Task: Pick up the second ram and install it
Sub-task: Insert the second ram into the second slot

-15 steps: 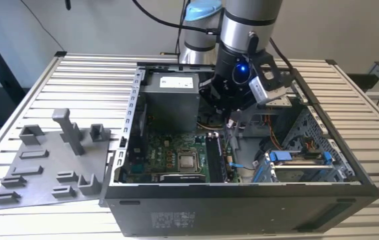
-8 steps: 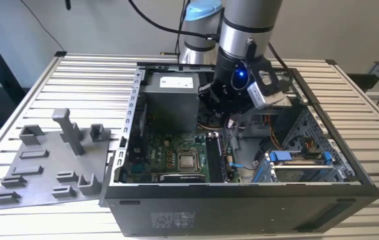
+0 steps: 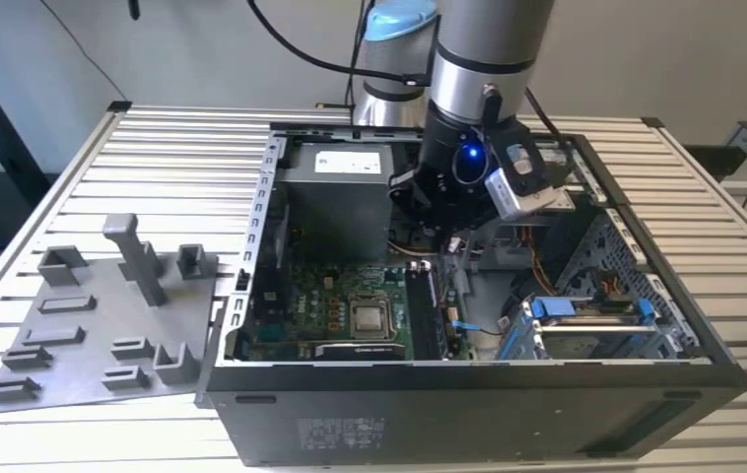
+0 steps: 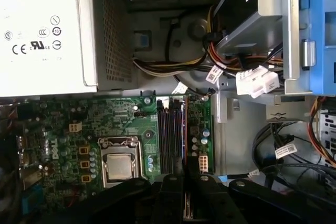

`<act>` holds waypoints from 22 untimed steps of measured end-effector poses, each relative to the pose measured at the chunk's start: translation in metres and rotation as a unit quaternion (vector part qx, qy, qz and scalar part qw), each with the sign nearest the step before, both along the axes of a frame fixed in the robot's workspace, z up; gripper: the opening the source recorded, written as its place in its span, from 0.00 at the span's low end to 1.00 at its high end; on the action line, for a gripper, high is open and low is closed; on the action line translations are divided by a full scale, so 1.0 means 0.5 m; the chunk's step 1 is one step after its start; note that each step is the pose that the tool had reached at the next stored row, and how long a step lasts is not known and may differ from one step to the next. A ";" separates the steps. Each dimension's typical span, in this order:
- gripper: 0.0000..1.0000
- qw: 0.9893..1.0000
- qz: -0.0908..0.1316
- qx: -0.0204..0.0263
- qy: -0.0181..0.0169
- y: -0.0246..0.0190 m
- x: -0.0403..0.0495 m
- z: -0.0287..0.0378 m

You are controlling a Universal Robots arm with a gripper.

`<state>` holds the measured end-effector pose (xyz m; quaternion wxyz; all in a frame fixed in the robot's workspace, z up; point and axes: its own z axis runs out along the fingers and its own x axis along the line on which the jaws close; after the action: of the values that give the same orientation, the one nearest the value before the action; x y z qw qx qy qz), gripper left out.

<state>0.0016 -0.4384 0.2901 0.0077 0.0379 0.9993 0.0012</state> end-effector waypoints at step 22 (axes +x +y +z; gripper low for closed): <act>0.15 1.000 0.004 0.013 0.000 -0.0044 -0.024 -0.049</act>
<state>-0.0107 -0.4406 0.2656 0.0071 0.0339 0.9993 0.0139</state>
